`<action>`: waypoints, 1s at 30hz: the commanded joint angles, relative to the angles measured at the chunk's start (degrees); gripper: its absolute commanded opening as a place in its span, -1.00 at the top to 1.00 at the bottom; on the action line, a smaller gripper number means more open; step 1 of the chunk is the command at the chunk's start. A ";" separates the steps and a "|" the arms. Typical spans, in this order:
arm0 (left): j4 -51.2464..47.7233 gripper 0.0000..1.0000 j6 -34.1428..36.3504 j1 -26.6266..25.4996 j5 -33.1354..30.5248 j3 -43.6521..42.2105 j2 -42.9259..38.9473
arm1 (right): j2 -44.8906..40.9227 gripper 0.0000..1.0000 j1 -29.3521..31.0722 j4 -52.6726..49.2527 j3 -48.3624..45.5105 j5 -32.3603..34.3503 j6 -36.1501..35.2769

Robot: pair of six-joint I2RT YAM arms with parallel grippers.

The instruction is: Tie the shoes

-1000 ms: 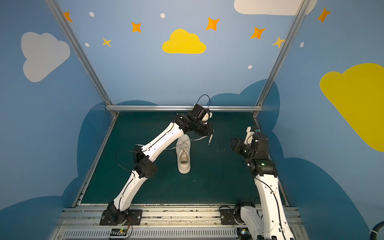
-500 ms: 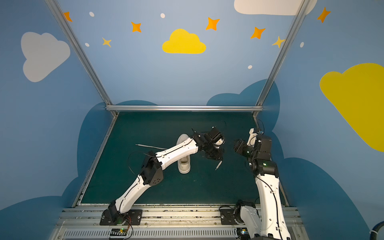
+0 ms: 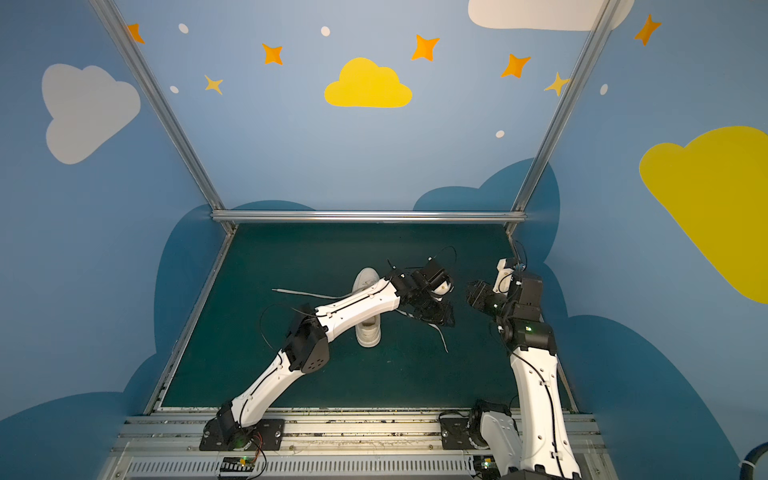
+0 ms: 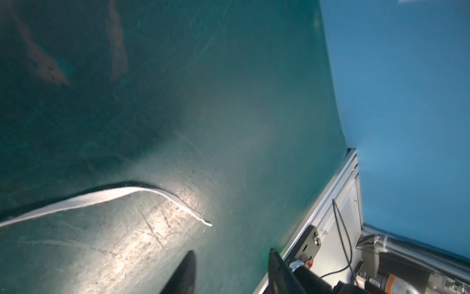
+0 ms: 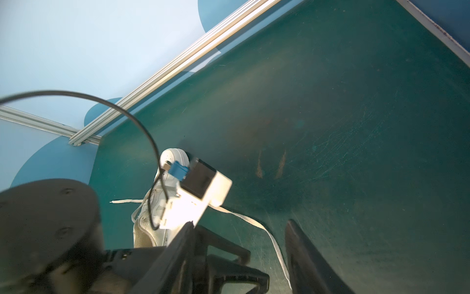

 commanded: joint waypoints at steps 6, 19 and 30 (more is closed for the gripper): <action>-3.77 -0.01 3.77 3.10 -2.93 2.35 -4.48 | 1.00 -0.13 -0.18 -4.28 0.28 1.75 -2.38; -9.68 -0.06 12.52 14.88 -7.29 -4.58 -18.71 | 14.51 0.03 7.05 -20.84 5.26 5.83 -1.90; 5.16 -0.08 11.51 26.94 -5.28 -41.61 -43.89 | 25.54 0.24 18.07 -25.15 6.11 14.05 1.03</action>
